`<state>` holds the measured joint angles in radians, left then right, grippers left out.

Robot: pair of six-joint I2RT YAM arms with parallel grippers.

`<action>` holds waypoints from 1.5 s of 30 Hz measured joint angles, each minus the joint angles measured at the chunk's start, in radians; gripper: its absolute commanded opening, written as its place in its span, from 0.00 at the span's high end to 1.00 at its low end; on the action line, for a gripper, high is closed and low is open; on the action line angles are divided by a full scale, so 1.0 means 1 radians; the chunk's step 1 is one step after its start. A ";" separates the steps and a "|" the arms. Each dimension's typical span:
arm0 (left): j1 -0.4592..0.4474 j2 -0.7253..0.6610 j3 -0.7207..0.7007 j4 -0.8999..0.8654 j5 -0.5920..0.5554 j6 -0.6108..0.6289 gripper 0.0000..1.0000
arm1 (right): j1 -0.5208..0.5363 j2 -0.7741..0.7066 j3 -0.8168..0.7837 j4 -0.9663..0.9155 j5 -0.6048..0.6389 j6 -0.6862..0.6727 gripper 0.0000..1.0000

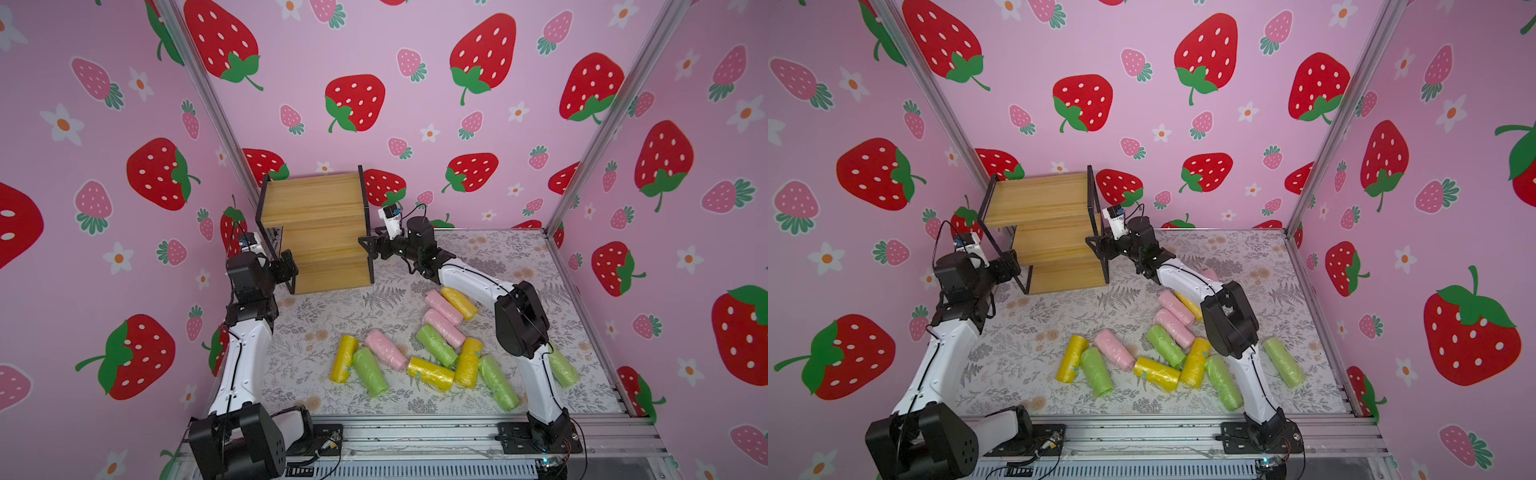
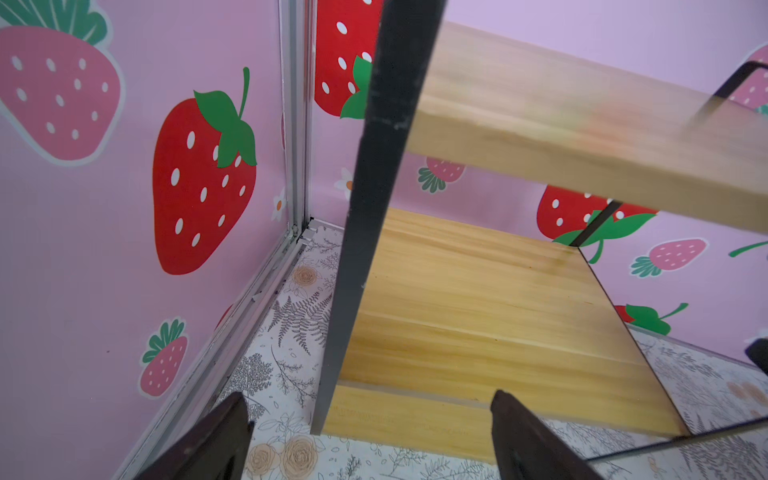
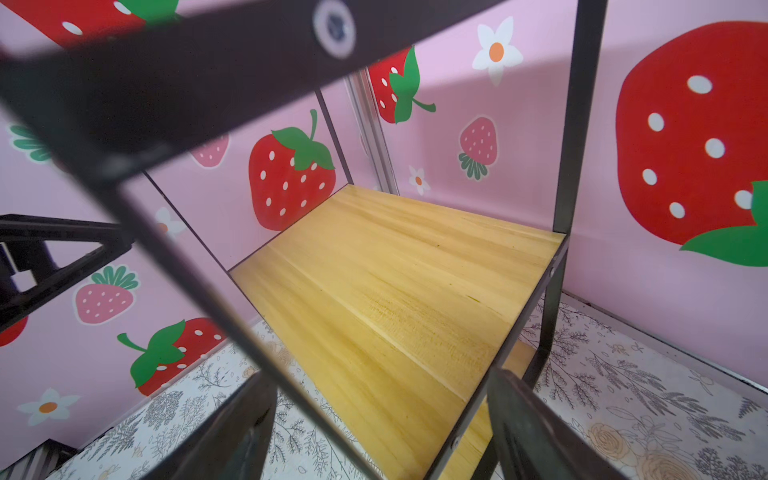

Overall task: Sort the rolls of trash bags by color and place them on the shelf
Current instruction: Move the shelf to the center of the board.

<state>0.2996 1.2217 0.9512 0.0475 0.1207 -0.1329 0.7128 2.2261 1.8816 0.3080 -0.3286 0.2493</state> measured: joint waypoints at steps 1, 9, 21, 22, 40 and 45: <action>0.005 0.031 0.011 0.017 0.008 0.002 0.08 | 0.000 0.009 0.009 0.000 0.000 -0.002 0.21; 0.028 0.205 0.063 0.175 0.068 0.017 0.46 | 0.001 0.064 0.093 -0.007 -0.002 0.000 0.52; 0.038 0.298 0.124 0.294 0.105 0.067 1.00 | 0.021 0.032 0.072 0.016 -0.018 -0.160 1.00; 0.040 0.297 0.125 0.284 0.112 0.062 1.00 | 0.026 0.017 0.054 0.008 -0.006 -0.166 1.00; -0.433 -0.014 -0.093 0.158 -0.034 0.035 1.00 | -0.160 -0.533 -0.636 0.004 0.146 -0.192 1.00; -0.575 -0.099 -0.169 0.161 -0.144 0.015 1.00 | -0.183 -0.664 -0.790 0.006 0.185 -0.189 1.00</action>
<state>-0.2752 1.1229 0.7826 0.2081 -0.0231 -0.1181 0.5297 1.5623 1.0920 0.3141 -0.1432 0.0601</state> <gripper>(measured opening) 0.167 0.139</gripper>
